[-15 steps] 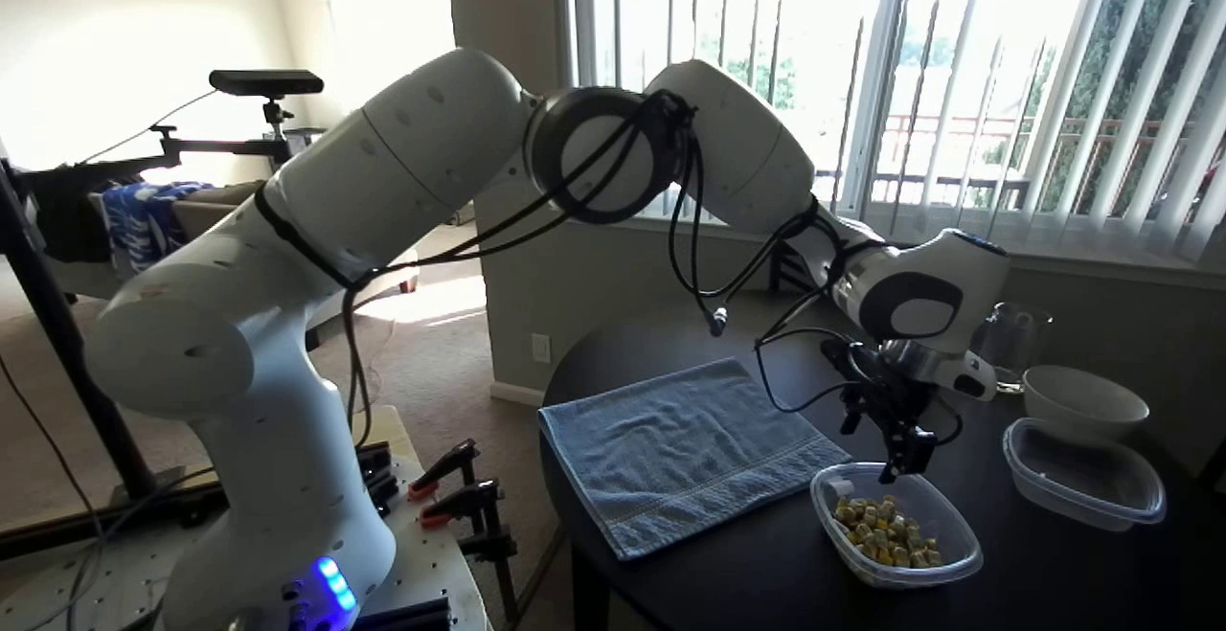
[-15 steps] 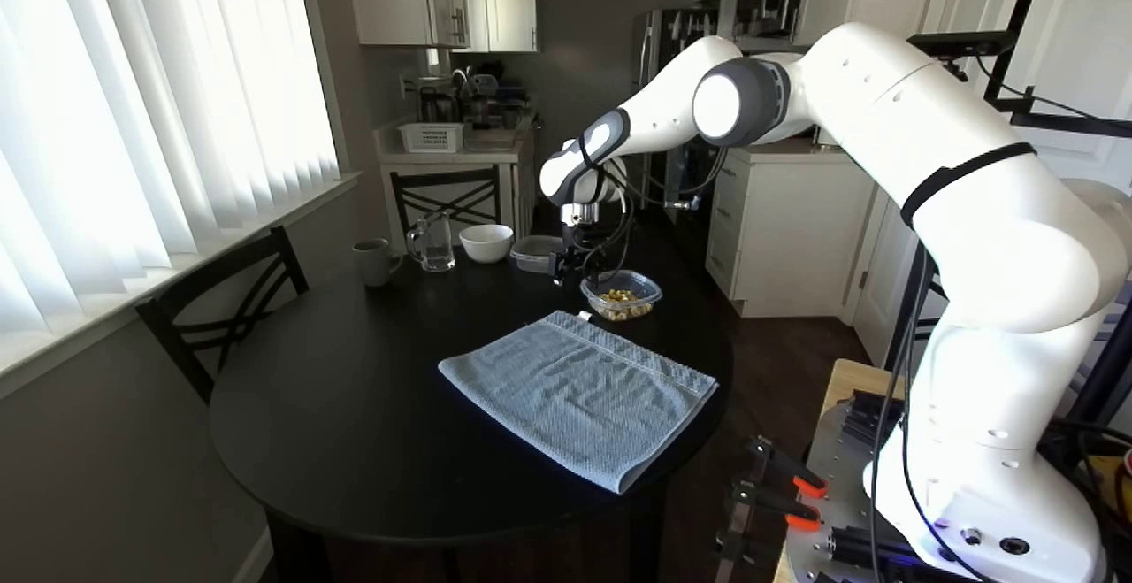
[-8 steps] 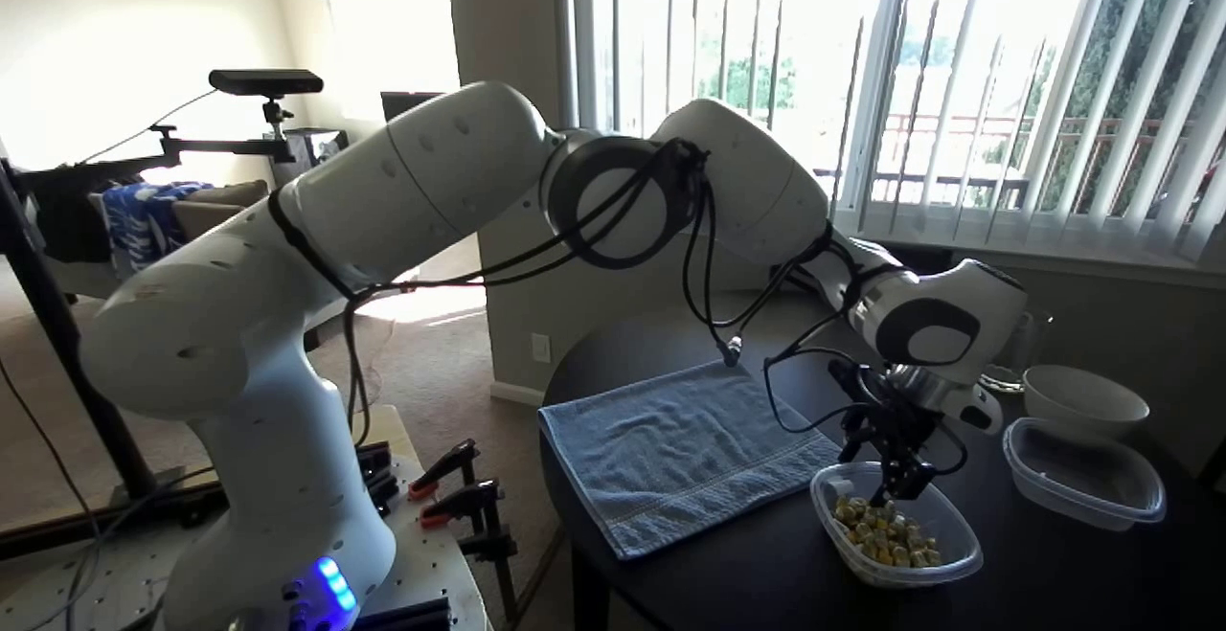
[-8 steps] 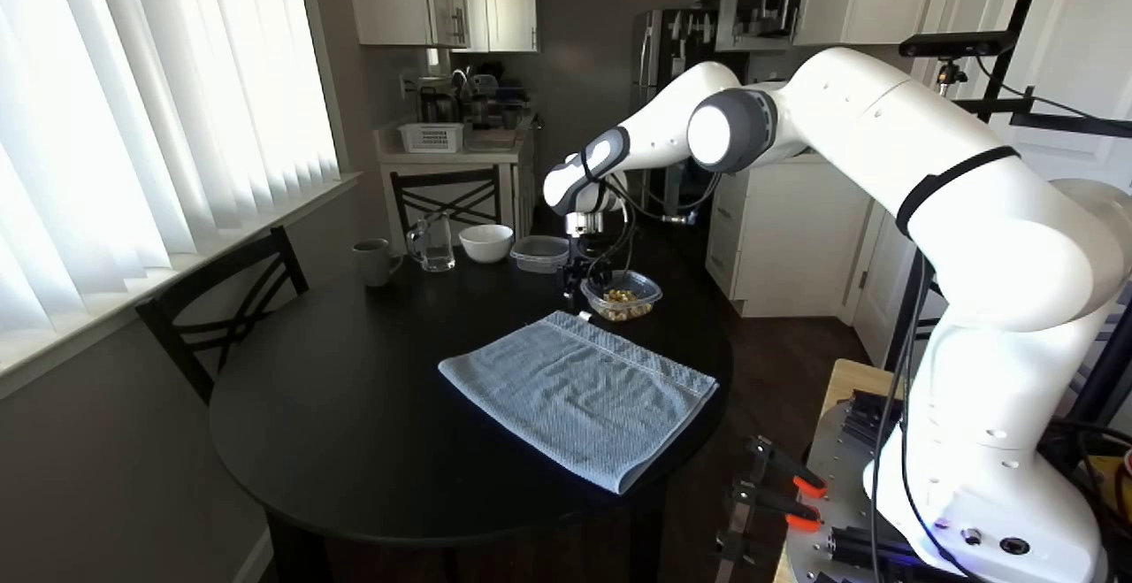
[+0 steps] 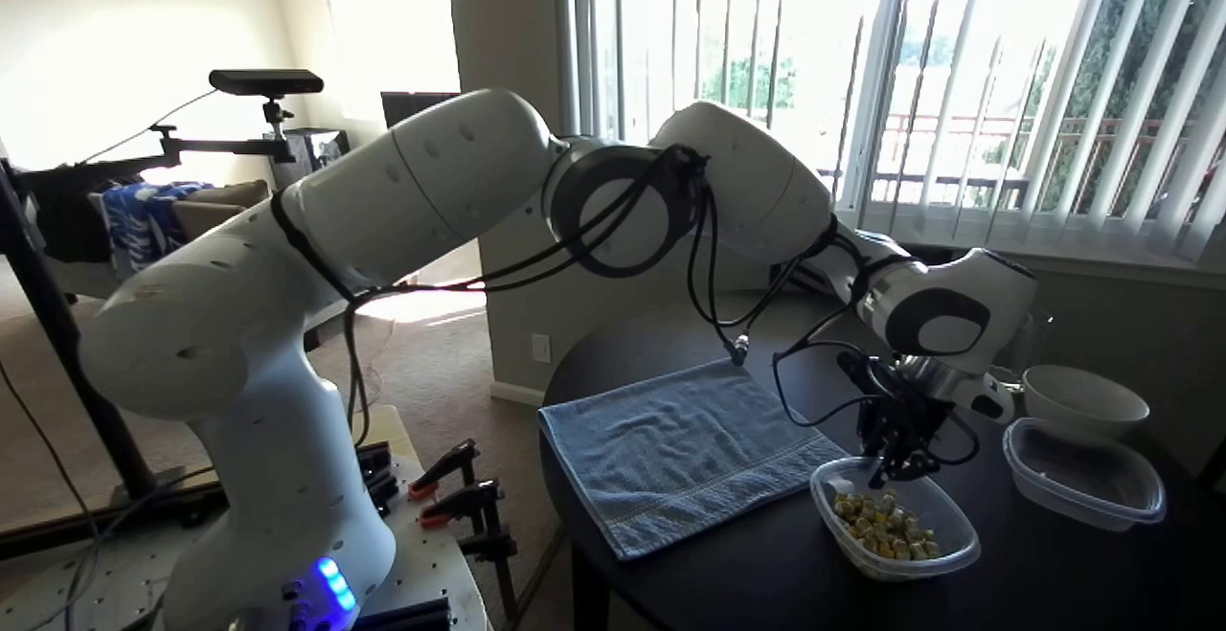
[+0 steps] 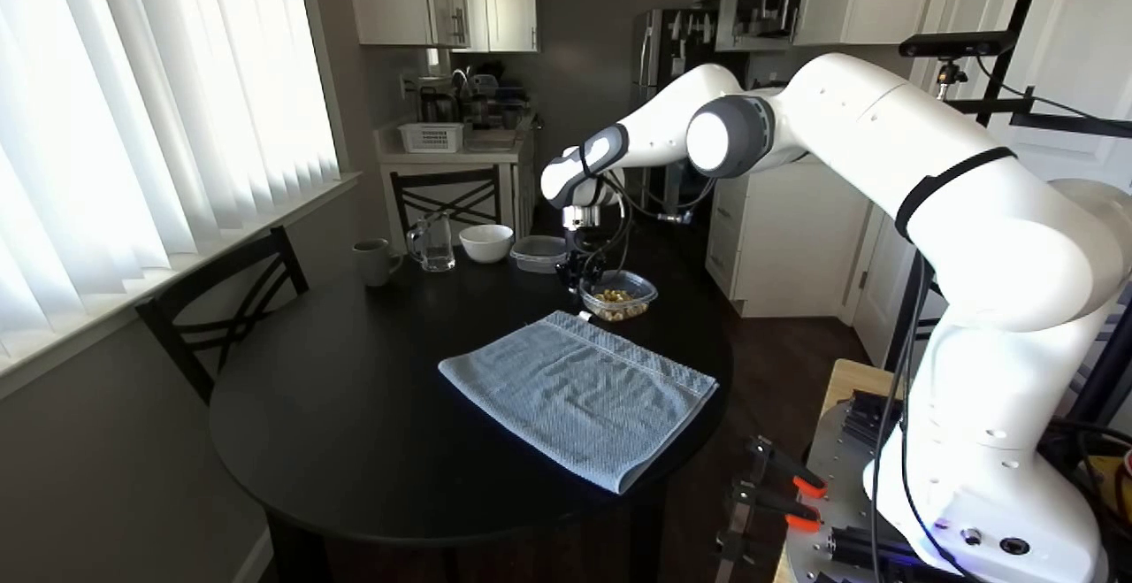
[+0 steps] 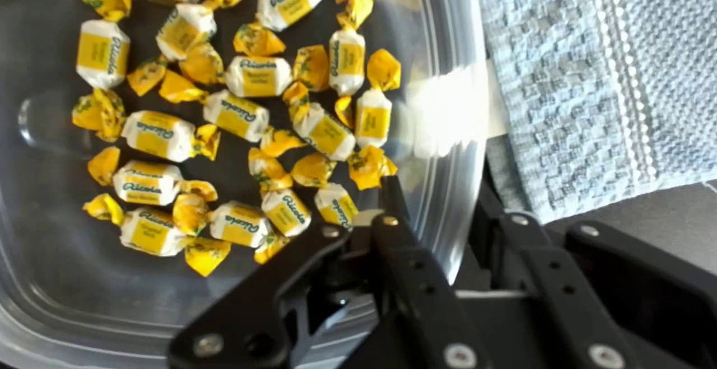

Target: Pour the contents of the bowl onto the blue towel

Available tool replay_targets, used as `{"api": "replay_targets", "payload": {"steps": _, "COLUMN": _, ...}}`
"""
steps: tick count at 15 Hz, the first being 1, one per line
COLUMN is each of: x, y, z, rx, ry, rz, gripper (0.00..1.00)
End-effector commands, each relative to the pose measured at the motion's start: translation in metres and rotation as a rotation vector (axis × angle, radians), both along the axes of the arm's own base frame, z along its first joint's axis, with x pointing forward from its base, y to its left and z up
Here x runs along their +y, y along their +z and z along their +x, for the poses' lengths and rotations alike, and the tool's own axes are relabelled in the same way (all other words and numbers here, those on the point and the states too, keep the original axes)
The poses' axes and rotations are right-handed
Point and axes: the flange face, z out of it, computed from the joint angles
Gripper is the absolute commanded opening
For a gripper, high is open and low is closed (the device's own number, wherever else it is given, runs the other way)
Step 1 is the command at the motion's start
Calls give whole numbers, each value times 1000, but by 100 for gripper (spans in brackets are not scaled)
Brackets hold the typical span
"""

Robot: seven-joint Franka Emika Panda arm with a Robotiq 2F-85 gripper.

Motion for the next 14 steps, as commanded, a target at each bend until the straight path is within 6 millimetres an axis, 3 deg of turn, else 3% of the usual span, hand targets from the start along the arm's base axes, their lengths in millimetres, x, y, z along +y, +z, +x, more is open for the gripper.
{"api": "replay_targets", "payload": {"steps": 1, "x": -1, "y": 2, "z": -1, "rx": 15, "ry": -9, "rz": 41, "gripper": 5}}
{"api": "replay_targets", "payload": {"steps": 4, "x": -2, "y": 12, "z": -1, "rx": 14, "ry": -22, "rz": 44, "gripper": 7}}
{"api": "replay_targets", "payload": {"steps": 6, "x": -3, "y": 28, "z": 0, "rx": 5, "ry": -34, "rz": 26, "gripper": 1}}
{"api": "replay_targets", "payload": {"steps": 8, "x": -3, "y": 43, "z": 0, "rx": 10, "ry": -51, "rz": 11, "gripper": 4}}
{"api": "replay_targets", "payload": {"steps": 14, "x": 16, "y": 78, "z": -10, "rx": 166, "ry": -2, "rz": 113, "gripper": 5}}
